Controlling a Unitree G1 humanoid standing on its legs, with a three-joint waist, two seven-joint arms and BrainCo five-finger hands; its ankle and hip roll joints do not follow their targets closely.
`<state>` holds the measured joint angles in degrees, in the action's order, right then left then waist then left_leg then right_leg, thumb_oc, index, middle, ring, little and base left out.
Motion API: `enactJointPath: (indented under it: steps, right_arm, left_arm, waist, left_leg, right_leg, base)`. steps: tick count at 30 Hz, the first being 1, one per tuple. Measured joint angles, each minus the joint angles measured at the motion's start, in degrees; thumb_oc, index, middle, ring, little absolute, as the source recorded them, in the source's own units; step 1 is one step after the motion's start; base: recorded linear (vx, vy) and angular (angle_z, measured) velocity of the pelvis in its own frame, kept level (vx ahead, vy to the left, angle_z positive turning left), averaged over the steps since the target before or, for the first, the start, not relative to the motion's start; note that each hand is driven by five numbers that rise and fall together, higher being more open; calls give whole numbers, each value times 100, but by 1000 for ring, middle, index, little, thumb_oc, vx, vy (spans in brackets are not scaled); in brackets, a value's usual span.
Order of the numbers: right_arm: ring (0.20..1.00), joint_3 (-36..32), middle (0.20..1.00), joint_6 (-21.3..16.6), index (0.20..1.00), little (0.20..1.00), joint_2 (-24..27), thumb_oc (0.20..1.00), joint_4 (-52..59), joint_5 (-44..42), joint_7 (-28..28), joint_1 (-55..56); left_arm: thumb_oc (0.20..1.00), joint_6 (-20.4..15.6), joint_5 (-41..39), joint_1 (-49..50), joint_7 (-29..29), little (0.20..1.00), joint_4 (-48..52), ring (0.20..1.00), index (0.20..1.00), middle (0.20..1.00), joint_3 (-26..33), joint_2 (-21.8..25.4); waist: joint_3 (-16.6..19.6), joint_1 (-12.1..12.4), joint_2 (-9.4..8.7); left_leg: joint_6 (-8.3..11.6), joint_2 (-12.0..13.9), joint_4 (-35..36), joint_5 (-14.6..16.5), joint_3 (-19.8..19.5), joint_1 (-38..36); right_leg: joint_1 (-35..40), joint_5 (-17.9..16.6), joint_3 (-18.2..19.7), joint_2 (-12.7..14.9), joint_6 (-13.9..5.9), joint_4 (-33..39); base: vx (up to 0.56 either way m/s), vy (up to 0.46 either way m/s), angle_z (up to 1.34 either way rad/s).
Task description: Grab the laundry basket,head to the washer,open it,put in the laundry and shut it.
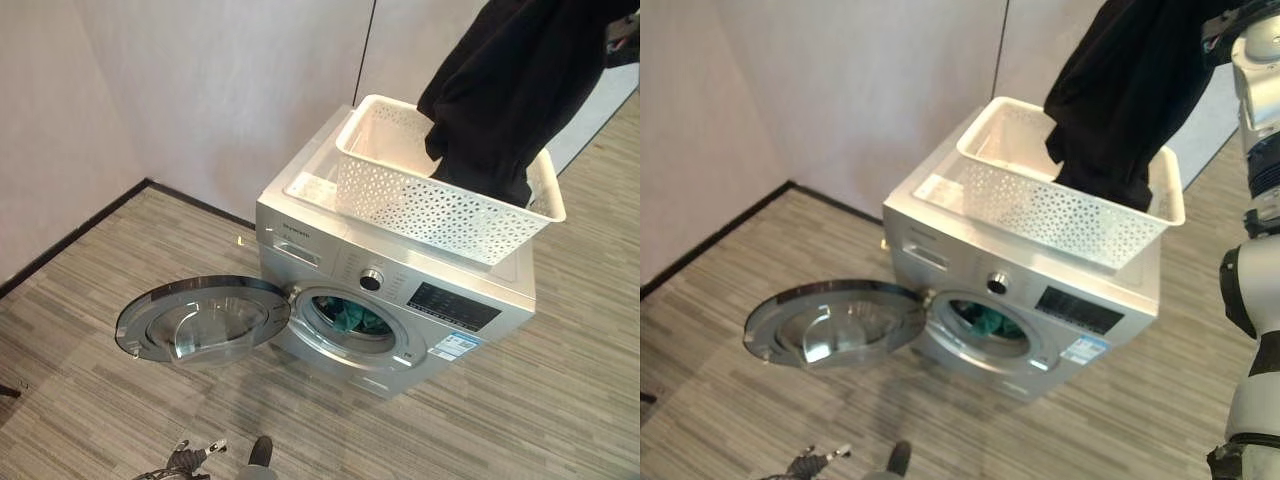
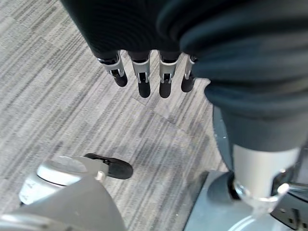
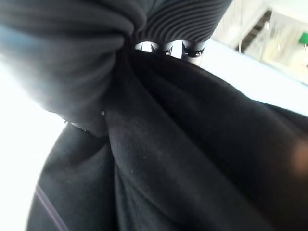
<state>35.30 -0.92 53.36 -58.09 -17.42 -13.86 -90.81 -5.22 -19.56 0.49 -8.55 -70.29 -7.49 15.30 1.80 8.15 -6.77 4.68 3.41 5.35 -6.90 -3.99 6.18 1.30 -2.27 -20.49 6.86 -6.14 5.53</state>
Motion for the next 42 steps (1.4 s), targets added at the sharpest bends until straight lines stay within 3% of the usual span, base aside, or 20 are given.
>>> enactJointPath:
  steps: [3, 10, 13, 16, 24, 35, 37, 42]
  right_arm:
    - [200, -11, 200, -179, 200, 200, 104, 200, 310, -180, -219, -20]
    - [200, 30, 200, -377, 200, 200, 112, 200, 343, -404, -510, -381]
    - [200, 457, 200, -446, 200, 200, 95, 200, 261, -547, -596, -924]
    - [200, 772, 200, -570, 200, 200, 60, 200, 220, -660, -609, -1467]
    - [200, 739, 200, -882, 200, 200, 14, 200, 661, -938, -609, -1677]
    - [200, -104, 200, -1614, 200, 200, 57, 200, 2755, -1160, -755, -806]
    - [200, -256, 200, -1781, 200, 200, 78, 200, 2990, -1514, -698, -506]
    - [200, -672, 200, -1774, 200, 200, 252, 200, 3945, -1769, -432, 618]
  left_arm:
    - [1000, -3, -1, 61, -13, 1000, 2, 1000, 1000, 1000, -2, -44]
    - [1000, -22, -1, 48, -39, 1000, 141, 1000, 1000, 1000, -41, -46]
    - [1000, -27, 0, 35, -109, 1000, 142, 1000, 1000, 1000, -55, -43]
    - [1000, -60, -1, 25, -179, 1000, 142, 1000, 1000, 1000, -48, -22]
    - [1000, -204, 35, -29, -220, 1000, 157, 1000, 1000, 1000, -79, -2]
    - [1000, -210, 41, 199, -235, 1000, 161, 1000, 1000, 1000, -174, -86]
    - [1000, -211, 41, 228, -235, 1000, 160, 1000, 1000, 1000, -163, -115]
    - [1000, -218, 37, 322, -231, 1000, 192, 1000, 1000, 1000, -39, -231]
  waist:
    - [87, -118, 35]
    - [186, -131, 38]
    - [190, -173, 34]
    - [226, -248, -17]
    - [322, -343, -114]
    - [467, -618, 77]
    - [498, -648, 115]
    - [519, -741, 168]
  left_leg:
    - [-3, 20, 0, 0, -16, -19]
    - [14, 56, 0, -17, -10, -23]
    - [13, 56, 0, -19, -9, -31]
    - [13, 60, 0, -18, -6, -64]
    - [16, 91, 1, -2, 80, -115]
    - [-7, 108, 27, 37, 187, -208]
    - [-11, 120, 27, 34, 268, -217]
    - [-8, 126, 28, 44, 323, -211]
  right_leg:
    - [29, 4, -4, -23, 4, 0]
    - [26, -12, 15, -52, 24, 1]
    - [33, -17, 20, -57, 31, 1]
    - [63, -17, 28, -69, 31, 1]
    - [69, 2, 113, -77, 39, 1]
    - [72, -11, 276, -75, 48, 2]
    - [58, -26, 306, -76, 45, 2]
    - [-18, -57, 413, -77, 44, 2]
  base:
    - [-8, -5, -1]
    - [-2, -1, -1]
    - [0, 0, 0]
    - [0, 0, 0]
    - [-15, -2, -6]
    - [-12, -2, -7]
    - [-25, 11, -9]
    - [-28, 5, -10]
